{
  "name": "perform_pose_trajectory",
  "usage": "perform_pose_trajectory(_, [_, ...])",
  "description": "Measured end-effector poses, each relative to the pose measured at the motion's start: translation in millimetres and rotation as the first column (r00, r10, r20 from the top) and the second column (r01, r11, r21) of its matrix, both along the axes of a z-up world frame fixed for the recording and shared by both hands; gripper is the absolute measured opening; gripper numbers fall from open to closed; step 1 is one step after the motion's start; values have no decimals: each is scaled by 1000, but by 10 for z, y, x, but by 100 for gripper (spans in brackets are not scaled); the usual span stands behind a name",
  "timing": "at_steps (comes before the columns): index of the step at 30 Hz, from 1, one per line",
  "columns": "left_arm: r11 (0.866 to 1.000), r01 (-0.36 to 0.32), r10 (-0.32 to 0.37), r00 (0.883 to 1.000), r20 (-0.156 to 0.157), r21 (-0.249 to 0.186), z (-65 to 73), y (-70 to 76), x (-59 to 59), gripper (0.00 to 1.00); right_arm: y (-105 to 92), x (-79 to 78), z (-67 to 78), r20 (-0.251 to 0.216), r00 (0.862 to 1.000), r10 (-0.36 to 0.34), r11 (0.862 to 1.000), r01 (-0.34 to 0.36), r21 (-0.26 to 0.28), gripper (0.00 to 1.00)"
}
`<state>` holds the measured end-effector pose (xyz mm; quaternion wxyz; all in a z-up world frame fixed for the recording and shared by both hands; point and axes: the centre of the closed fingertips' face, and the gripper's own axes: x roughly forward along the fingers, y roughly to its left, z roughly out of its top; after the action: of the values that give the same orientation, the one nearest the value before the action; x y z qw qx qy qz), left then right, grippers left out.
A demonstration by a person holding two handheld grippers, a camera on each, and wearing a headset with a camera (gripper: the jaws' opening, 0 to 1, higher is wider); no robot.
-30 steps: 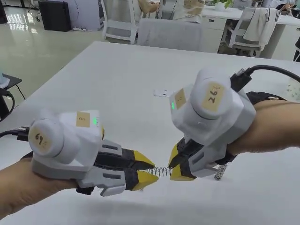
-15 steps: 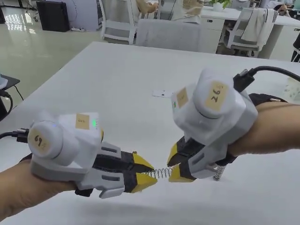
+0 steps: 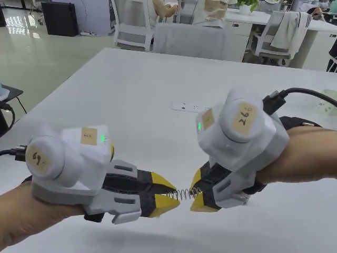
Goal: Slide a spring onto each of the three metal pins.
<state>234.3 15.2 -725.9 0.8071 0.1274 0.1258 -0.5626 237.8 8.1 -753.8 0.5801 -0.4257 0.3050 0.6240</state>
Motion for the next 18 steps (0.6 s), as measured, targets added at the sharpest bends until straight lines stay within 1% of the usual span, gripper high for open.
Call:
perform_pose_trajectory(5, [1000, -1, 1, 1000, -1, -5, 1, 1, 3, 3, 5, -1, 24, 7, 1000, -1, 1000, 1, 9, 9])
perform_pose_trajectory(15, [1000, 1, -1, 1000, 0, 16, -54, 9, 9, 3, 71, -48, 146, 5, 1000, 12, 999, -12, 34, 9])
perform_pose_trajectory(18, [1000, 5, -5, 1000, 1, 27, -79, -1, 2, 2, 106, -85, 178, -5, 1000, 20, 999, -20, 38, 9])
